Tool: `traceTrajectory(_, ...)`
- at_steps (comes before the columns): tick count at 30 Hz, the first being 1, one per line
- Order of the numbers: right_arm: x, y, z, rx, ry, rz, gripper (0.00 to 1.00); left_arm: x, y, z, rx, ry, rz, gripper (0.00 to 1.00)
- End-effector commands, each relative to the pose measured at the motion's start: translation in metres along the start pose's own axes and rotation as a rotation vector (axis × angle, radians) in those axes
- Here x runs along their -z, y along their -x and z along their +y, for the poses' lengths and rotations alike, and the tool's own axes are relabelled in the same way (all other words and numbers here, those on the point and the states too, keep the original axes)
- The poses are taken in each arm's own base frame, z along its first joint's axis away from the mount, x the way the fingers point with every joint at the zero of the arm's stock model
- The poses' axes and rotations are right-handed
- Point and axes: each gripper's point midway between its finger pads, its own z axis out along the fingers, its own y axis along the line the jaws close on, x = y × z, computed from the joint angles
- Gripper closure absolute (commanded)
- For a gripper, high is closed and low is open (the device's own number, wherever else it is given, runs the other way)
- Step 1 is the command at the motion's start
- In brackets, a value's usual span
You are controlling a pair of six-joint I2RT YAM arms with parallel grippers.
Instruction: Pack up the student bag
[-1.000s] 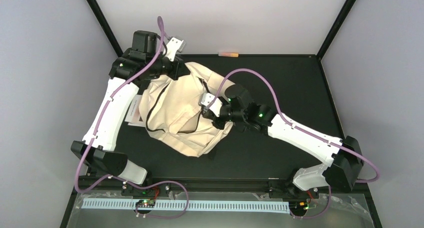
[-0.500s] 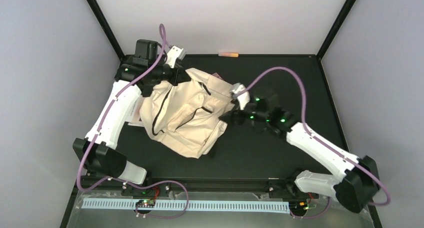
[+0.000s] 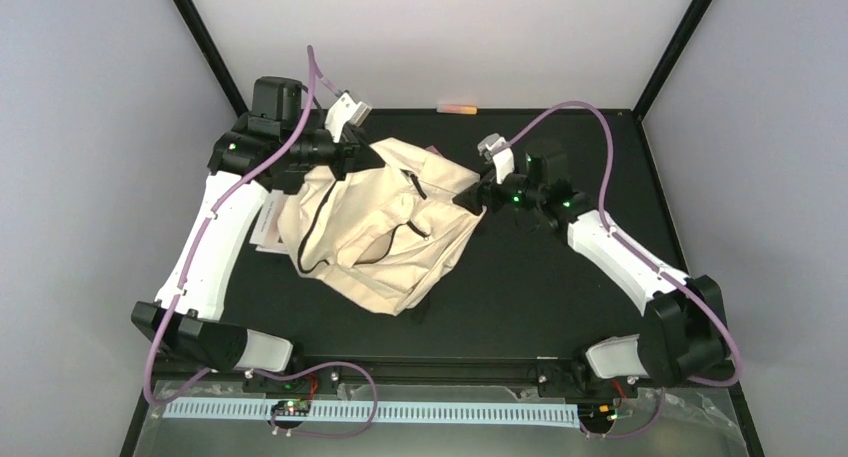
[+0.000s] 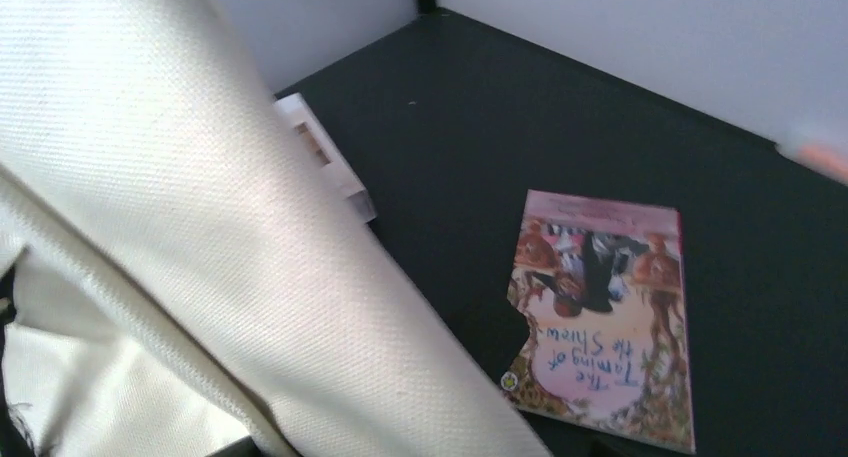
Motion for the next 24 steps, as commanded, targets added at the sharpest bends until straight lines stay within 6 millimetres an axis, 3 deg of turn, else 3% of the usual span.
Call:
traceTrajectory(1,0.000,0.011,0.028,0.056,0.183,0.000,0.32,0.028,0.029,-0.040,-0.124,-0.073,-0.096,0.98)
traceTrajectory(3,0.003,0.015,0.037,0.055,0.234,-0.021,0.65,0.029,0.027,-0.041,-0.108,-0.073,-0.096,0.98)
traceTrajectory(6,0.009,0.019,0.041,0.070,0.230,-0.052,0.97,0.029,0.024,-0.042,-0.070,-0.073,-0.106,0.98)
traceTrajectory(9,0.017,0.026,0.041,0.077,0.204,-0.068,0.99,0.024,0.016,-0.039,-0.038,-0.078,-0.098,0.99)
traceTrajectory(12,0.023,0.033,0.040,0.069,0.175,-0.057,0.99,0.032,0.012,-0.051,-0.017,-0.092,-0.115,0.98)
traceTrajectory(14,0.028,0.036,0.039,0.070,0.152,-0.038,0.99,0.029,-0.002,-0.052,0.020,-0.108,-0.099,0.98)
traceTrajectory(16,0.032,0.039,0.037,0.099,0.114,-0.005,0.99,0.025,-0.022,-0.053,0.030,-0.119,-0.059,0.87)
traceTrajectory(21,0.035,0.034,0.051,0.217,0.075,0.107,0.99,0.022,-0.075,-0.055,-0.015,-0.109,0.083,0.45)
traceTrajectory(24,0.042,0.039,0.060,0.257,0.089,0.077,0.99,0.018,-0.102,-0.052,-0.050,-0.097,0.138,0.05)
